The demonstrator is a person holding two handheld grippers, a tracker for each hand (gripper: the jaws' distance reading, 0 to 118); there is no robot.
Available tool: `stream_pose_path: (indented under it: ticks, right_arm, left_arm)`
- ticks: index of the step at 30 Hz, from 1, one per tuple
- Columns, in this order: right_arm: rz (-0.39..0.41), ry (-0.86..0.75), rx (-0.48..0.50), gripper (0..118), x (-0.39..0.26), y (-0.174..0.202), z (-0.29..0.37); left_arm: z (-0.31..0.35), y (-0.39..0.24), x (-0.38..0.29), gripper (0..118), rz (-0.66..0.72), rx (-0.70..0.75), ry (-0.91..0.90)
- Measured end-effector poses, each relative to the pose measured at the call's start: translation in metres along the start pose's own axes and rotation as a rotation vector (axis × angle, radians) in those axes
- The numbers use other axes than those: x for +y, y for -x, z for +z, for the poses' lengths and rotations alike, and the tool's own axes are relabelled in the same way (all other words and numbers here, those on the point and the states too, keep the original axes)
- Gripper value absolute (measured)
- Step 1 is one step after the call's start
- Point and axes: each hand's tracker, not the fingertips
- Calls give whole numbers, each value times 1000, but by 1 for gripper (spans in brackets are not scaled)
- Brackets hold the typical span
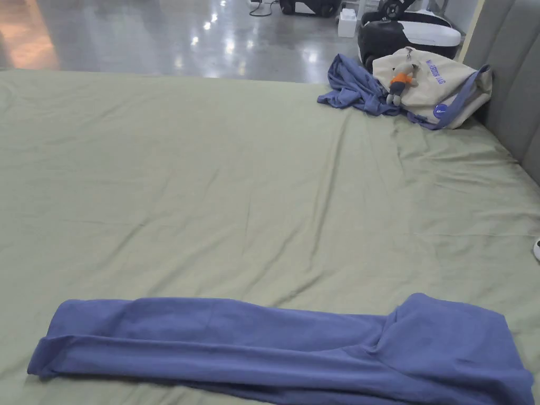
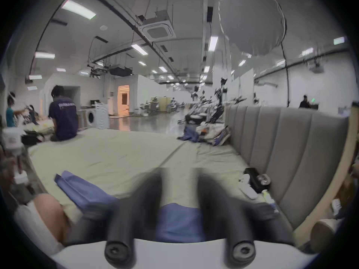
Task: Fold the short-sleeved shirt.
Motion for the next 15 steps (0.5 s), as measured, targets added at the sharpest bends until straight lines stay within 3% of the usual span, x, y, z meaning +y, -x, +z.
stream_pose_path:
  ticks: [1, 4, 8, 10, 11, 12, 13, 14, 15]
  right_arm:
    - [-14, -37, -36, 2, -10, 6, 7]
    - [-84, 51, 60, 2, -21, 9, 5]
    - [-82, 84, 100, 2, -17, 6, -1]
    - [-92, 88, 110, 2, -15, 5, -3]
    - [-95, 92, 120, 2, -13, 5, -4]
    - [-92, 96, 123, 2, -13, 6, -4]
    - [-83, 98, 122, 2, -13, 6, -4]
    - [-78, 103, 132, 2, -12, 6, -5]
    - [-75, 108, 147, 2, -13, 5, -5]
  left_arm:
    - [5, -2, -8, 0, 14, 1, -17]
    - [3, -1, -18, 0, 48, -35, 75]
    - [-2, 22, -46, 0, 19, -44, 145]
    - [-14, 30, -41, 7, 106, -140, 218]
    - [-24, 39, -41, 35, 142, -176, 271]
    - [-40, 49, -39, 50, 173, -201, 365]
    - [-57, 56, -38, 50, 180, -199, 460]
    - [-72, 62, -40, 98, 181, -189, 540]
    - [-82, 71, -46, 118, 200, -203, 561]
